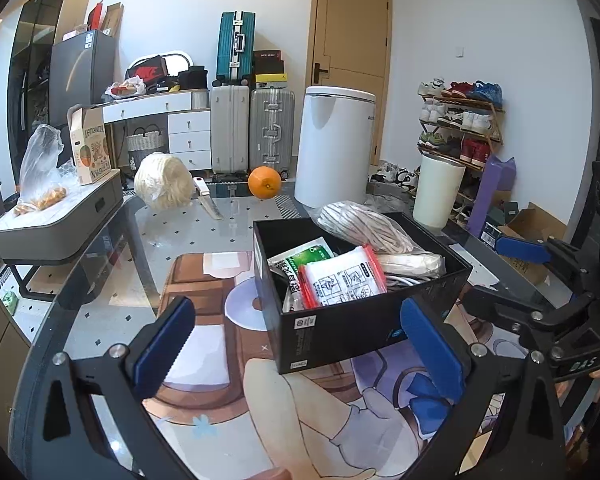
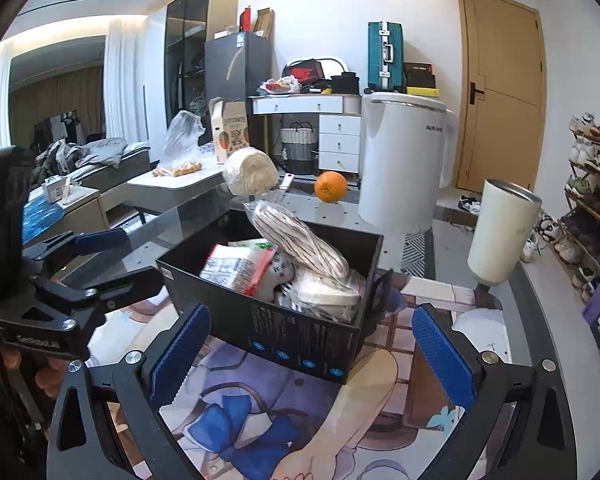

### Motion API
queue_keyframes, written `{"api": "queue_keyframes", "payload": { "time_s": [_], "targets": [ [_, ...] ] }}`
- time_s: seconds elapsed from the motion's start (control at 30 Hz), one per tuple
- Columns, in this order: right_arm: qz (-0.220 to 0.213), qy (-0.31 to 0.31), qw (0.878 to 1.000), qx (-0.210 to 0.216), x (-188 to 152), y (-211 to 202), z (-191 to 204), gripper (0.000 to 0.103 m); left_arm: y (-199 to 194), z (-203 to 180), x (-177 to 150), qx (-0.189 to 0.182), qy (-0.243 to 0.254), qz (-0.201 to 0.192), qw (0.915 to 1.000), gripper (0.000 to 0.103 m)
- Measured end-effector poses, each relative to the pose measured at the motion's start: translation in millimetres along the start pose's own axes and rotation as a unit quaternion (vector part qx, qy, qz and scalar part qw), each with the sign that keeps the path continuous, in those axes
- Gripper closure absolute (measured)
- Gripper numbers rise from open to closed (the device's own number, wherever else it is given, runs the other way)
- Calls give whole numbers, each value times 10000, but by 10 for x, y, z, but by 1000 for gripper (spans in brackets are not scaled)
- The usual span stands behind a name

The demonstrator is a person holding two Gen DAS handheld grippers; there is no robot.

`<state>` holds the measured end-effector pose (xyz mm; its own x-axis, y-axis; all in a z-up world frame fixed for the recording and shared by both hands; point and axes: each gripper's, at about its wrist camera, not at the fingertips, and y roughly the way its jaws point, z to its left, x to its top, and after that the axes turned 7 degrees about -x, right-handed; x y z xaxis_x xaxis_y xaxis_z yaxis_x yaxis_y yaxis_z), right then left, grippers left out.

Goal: Organize soft objects

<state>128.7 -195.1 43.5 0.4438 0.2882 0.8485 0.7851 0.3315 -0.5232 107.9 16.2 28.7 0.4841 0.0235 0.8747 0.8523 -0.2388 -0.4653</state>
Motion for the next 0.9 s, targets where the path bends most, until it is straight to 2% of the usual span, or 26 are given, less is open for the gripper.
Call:
{"api": "queue_keyframes", "payload": {
  "time_s": [0.5,0.67,0.9],
  "targets": [
    [-51,125,9999,-23,-68,29,-42,1,56,-63,-32,128,150,68,9998,0],
    [43,132,9999,-100,-72,71,-41,1,55,-33,-34,146,44,62,9999,0],
    [-142,91,9998,-109,-85,9,-28,1,45,24,-38,136,-84,20,9999,0]
  ]
}}
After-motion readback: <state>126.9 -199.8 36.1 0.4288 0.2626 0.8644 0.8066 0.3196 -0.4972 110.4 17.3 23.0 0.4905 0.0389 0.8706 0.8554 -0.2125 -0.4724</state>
